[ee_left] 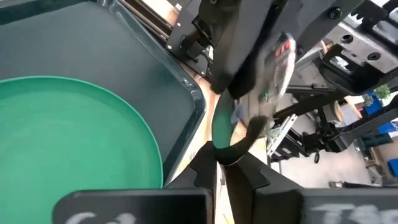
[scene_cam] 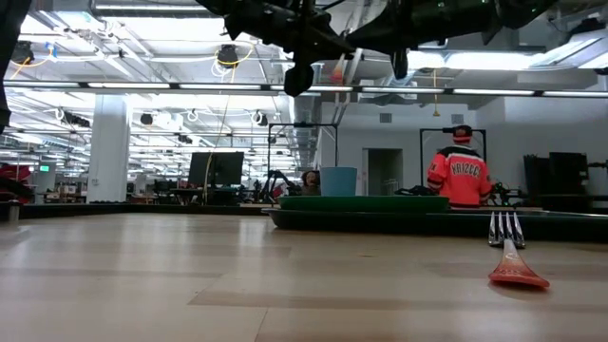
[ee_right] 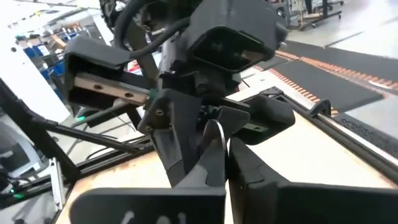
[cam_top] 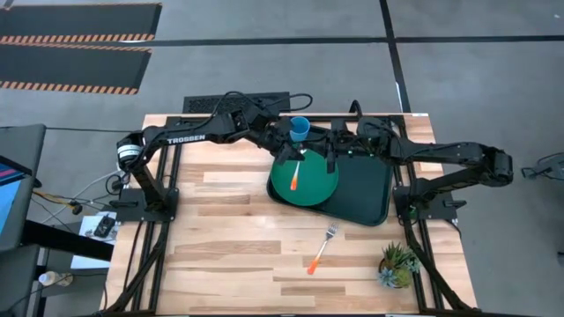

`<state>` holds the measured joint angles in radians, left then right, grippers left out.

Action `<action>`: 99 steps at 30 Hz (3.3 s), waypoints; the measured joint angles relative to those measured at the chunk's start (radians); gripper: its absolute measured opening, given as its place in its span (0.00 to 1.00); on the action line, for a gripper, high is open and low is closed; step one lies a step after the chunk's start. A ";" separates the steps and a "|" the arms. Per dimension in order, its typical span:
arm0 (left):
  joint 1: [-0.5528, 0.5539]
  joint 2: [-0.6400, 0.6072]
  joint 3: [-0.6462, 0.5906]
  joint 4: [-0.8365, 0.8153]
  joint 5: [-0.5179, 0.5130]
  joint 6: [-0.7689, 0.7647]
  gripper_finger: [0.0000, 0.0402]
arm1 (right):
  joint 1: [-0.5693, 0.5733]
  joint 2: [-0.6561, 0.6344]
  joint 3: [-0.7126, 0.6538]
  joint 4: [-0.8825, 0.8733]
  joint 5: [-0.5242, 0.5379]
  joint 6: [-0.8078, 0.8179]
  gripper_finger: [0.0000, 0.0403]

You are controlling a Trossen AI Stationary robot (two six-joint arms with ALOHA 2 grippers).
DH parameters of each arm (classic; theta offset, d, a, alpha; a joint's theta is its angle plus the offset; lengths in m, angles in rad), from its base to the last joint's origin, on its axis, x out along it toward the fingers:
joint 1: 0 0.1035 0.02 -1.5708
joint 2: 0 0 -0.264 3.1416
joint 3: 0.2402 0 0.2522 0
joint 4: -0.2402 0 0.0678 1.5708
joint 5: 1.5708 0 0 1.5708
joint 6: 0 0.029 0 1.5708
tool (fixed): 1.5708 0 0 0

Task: Pick and place plate/cup/fork/spoon on tray
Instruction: Put the orange spoon on the black tray to the right of the green plate

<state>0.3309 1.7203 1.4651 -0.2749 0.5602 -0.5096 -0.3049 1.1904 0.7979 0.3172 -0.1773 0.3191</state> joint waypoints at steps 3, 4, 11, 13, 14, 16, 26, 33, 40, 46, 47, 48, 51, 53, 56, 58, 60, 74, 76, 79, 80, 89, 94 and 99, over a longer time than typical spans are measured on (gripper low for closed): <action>-0.003 0.000 0.000 0.003 -0.011 0.036 0.06 | -0.014 0.000 0.000 -0.010 0.002 0.059 0.01; -0.003 0.000 0.000 0.007 -0.007 0.052 0.09 | -0.023 0.000 0.000 -0.015 -0.004 0.079 0.01; -0.003 0.000 0.000 0.007 0.066 0.078 0.45 | -0.212 -0.142 -0.017 -0.266 -0.131 0.116 0.01; 0.000 0.000 0.000 0.007 0.081 0.064 0.54 | -0.279 -0.213 -0.050 -0.314 -0.178 0.116 0.00; 0.001 0.000 0.000 0.006 0.081 0.054 0.58 | -0.312 -0.252 -0.072 -0.342 -0.191 0.122 0.00; 0.006 0.000 0.000 0.005 0.074 0.049 0.64 | -0.371 -0.340 -0.131 -0.406 -0.209 0.123 0.00; 0.033 0.000 0.000 0.004 0.001 0.044 0.71 | -0.470 -0.714 -0.465 -0.684 -0.222 0.236 0.00; 0.053 0.000 0.000 0.004 -0.020 0.019 0.71 | -0.502 -0.828 -0.596 -0.752 -0.210 0.256 0.00; 0.055 0.000 0.000 0.003 -0.050 0.016 0.71 | -0.512 -0.830 -0.606 -0.767 -0.182 0.313 0.00; 0.055 0.000 0.000 0.003 -0.053 0.015 0.71 | -0.509 -0.795 -0.574 -0.852 -0.158 0.430 0.00; 0.055 0.000 0.000 0.003 -0.053 0.015 0.71 | -0.506 -0.784 -0.549 -0.876 -0.156 0.432 0.00; 0.055 0.000 0.000 0.003 -0.055 0.015 0.71 | -0.505 -0.773 -0.521 -0.906 -0.149 0.427 0.00; 0.055 0.000 0.000 0.003 -0.074 0.015 0.71 | -0.505 -0.735 -0.420 -1.029 -0.096 0.376 0.00; 0.055 0.000 0.000 0.003 -0.078 0.015 0.71 | -0.505 -0.706 -0.351 -1.117 -0.052 0.337 0.00; 0.056 0.000 0.000 0.003 -0.079 0.015 0.71 | -0.503 -0.667 -0.314 -1.240 0.003 0.306 0.00; 0.055 0.000 0.000 0.003 -0.079 0.015 0.71 | -0.497 -0.641 -0.323 -1.274 0.002 0.301 0.00; 0.055 0.000 0.000 0.003 -0.081 0.015 0.71 | -0.489 -0.617 -0.337 -1.278 0.002 0.300 0.00; 0.056 0.000 0.000 0.003 -0.130 0.018 0.71 | -0.482 -0.434 -0.346 -1.203 0.028 0.237 0.00; 0.056 0.000 0.000 0.003 -0.130 0.018 0.71 | -0.482 -0.410 -0.346 -1.200 0.032 0.237 0.00; 0.056 0.000 0.000 0.003 -0.130 0.018 0.71 | -0.482 -0.379 -0.346 -1.189 0.039 0.237 0.00; 0.056 0.000 0.000 0.003 -0.130 0.018 0.71 | -0.482 -0.369 -0.346 -1.186 0.043 0.233 0.00; 0.056 0.000 0.000 0.003 -0.150 0.019 0.71 | -0.482 -0.296 -0.346 -1.160 0.042 0.231 0.02; 0.056 0.000 0.000 0.003 -0.154 0.019 0.71 | -0.482 -0.245 -0.346 -1.153 0.043 0.230 0.05; 0.056 0.000 0.000 0.003 -0.154 0.019 0.71 | -0.482 -0.201 -0.346 -1.143 0.045 0.230 0.10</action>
<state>0.3870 1.7203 1.4654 -0.2714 0.4064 -0.4908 -0.7868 0.9892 0.4522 -0.8261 -0.1327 0.5488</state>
